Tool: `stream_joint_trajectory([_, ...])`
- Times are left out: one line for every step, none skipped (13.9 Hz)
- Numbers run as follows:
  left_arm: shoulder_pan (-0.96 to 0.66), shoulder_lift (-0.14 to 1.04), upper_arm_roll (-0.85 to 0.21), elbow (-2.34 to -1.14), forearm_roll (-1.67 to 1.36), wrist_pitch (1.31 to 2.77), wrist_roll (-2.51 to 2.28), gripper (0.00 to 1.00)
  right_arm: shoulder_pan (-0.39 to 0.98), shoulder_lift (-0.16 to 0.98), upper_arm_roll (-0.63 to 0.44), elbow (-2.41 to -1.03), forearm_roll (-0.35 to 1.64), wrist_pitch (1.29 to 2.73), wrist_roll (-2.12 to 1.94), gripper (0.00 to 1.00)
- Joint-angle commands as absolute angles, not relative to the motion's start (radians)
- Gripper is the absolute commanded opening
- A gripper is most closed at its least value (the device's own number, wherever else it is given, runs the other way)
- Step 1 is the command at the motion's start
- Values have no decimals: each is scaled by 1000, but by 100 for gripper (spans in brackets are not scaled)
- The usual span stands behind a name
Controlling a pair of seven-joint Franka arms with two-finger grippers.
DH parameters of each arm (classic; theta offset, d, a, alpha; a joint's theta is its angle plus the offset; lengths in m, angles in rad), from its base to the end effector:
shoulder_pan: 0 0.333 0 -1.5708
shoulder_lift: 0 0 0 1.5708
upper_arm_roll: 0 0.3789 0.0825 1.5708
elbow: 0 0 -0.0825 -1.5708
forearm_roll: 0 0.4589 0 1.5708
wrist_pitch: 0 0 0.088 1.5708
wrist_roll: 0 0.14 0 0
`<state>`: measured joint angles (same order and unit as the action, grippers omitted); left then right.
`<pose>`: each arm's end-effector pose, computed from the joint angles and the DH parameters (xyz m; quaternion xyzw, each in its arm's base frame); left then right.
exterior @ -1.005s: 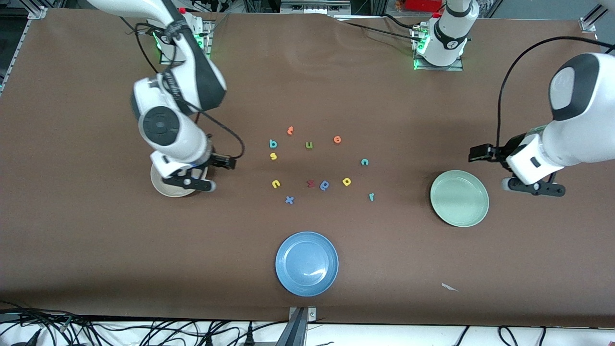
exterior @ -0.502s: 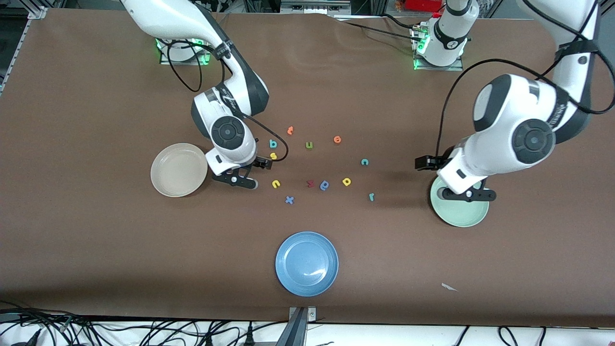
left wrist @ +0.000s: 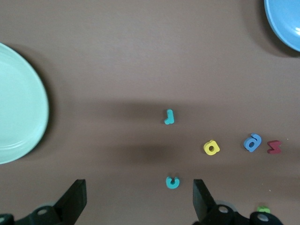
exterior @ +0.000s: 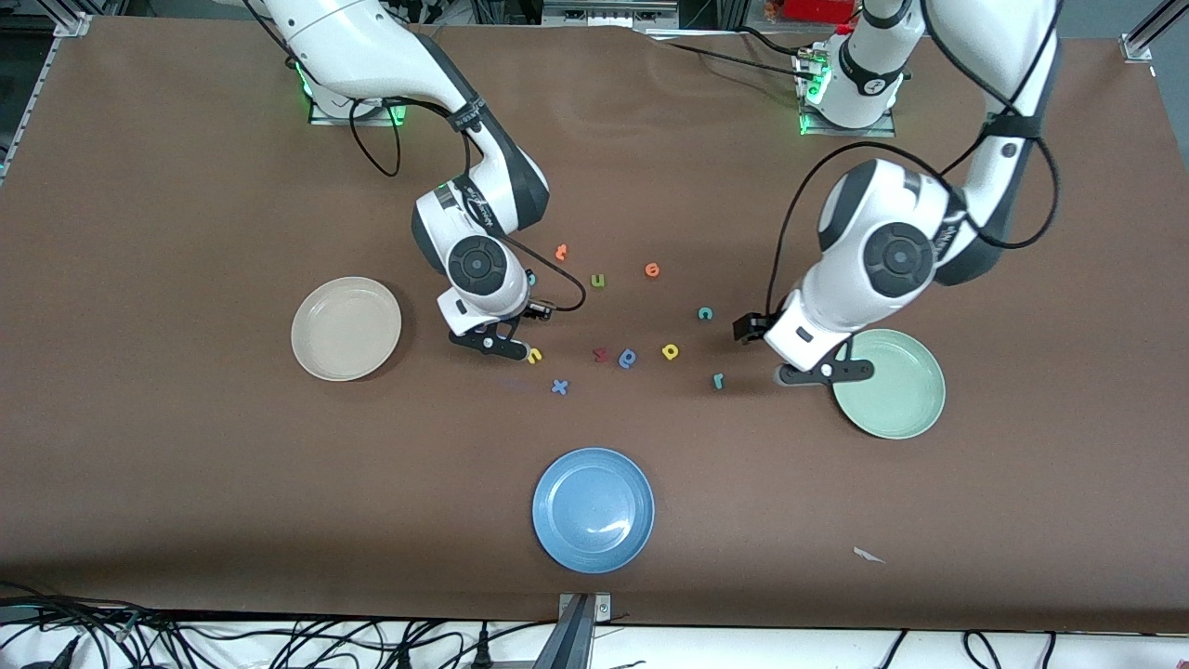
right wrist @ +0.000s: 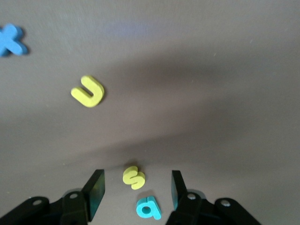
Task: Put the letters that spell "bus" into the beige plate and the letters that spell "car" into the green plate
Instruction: 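Pinch yellow s with the right gripper while the left gripper pinches teal c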
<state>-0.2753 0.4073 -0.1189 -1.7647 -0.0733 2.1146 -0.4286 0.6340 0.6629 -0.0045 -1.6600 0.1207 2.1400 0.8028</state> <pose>0.6752 -0.2801 0.3142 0.9973 0.0411 -0.0470 0.0388 0.6020 0.4493 0.1743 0.9872 -0.1226 -0.0991 0.0250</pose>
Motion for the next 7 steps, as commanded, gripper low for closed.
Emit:
stream_joint_trajectory([-334, 390, -109, -1876, -32, 2254, -462, 100, 661, 673, -9, -1674, 153, 2170, 819, 58])
stream_joint_trajectory([-350, 391, -109, -1913, -31, 2308, -462, 100, 663, 675, -6, -1674, 170, 2177, 819, 58])
stream_joint_trajectory([-362, 397, -109, -1945, -15, 2359, -462, 100, 663, 676, -6, -1674, 170, 2177, 819, 58])
stream_joint_trajectory([-371, 408, -109, -1965, 17, 2400, -465, 100, 664, 684, -6, -1675, 170, 2177, 818, 58])
stream_joint_trajectory([-379, 425, -109, -1976, 46, 2428, -482, 100, 664, 687, -6, -1675, 170, 2177, 818, 58])
stream_joint_trajectory([-388, 440, -109, -1986, 70, 2456, -495, 100, 664, 689, -6, -1680, 170, 2177, 818, 58])
stream_joint_trajectory([-402, 451, -109, -2006, 92, 2501, -509, 100, 664, 690, -6, -1687, 170, 2178, 818, 58])
